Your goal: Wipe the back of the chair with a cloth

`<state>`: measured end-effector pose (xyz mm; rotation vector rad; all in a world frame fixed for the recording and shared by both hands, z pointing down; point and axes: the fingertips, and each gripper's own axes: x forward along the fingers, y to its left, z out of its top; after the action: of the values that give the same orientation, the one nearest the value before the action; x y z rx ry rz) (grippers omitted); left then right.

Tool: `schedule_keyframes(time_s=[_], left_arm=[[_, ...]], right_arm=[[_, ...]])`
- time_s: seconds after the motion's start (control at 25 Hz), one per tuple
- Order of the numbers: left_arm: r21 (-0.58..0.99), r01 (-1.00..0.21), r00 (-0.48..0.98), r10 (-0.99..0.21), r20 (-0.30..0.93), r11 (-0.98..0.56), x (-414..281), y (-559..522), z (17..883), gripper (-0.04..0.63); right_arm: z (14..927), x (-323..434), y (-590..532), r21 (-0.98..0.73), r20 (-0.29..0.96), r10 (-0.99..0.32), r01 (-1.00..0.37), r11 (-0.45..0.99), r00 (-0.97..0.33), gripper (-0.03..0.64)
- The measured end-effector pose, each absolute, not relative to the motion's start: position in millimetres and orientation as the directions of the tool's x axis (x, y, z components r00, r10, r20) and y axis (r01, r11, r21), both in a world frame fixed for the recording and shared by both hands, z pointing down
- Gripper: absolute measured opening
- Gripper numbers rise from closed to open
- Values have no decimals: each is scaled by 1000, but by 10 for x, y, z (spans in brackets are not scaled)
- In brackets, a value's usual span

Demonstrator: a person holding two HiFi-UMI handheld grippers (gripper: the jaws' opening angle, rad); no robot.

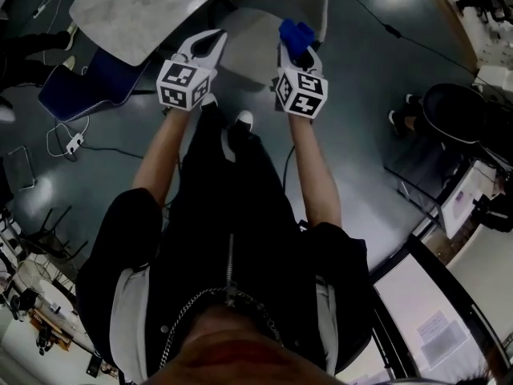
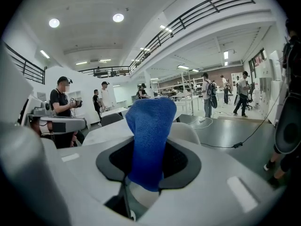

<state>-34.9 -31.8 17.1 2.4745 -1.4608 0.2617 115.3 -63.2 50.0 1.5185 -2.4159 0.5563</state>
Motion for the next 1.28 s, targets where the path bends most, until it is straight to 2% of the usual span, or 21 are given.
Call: schedule_keyframes(time_s=[0.28, 0.52, 0.76, 0.88, 1.08, 1.28], left_arm=[[156, -841, 540, -798, 266, -518, -355, -994, 529, 11], [71, -845, 527, -803, 279, -529, -314, -1696, 1338, 11], [130, -777, 629, -760, 164, -616, -372, -2284, 2016, 11], [98, -776, 631, -763, 140, -623, -382, -2545, 2376, 11], [11, -757, 645, -744, 175, -653, -132, -2927, 3136, 11], [24, -771, 635, -766, 94, -636, -216, -3237, 3517, 11]], right_arm=[[827, 976, -1276, -184, 391, -828, -916, 356, -401, 141], [1390, 951, -2085, -166, 294, -859, -907, 386, -420, 141], [1959, 683, -2778, -78, 174, -905, -922, 380, -388, 141], [2267, 495, -3091, -47, 130, -909, -918, 394, -396, 141], [2651, 687, -3693, -21, 88, -950, -954, 298, -298, 141], [2863, 659, -4172, -21, 28, -957, -957, 289, -289, 141]])
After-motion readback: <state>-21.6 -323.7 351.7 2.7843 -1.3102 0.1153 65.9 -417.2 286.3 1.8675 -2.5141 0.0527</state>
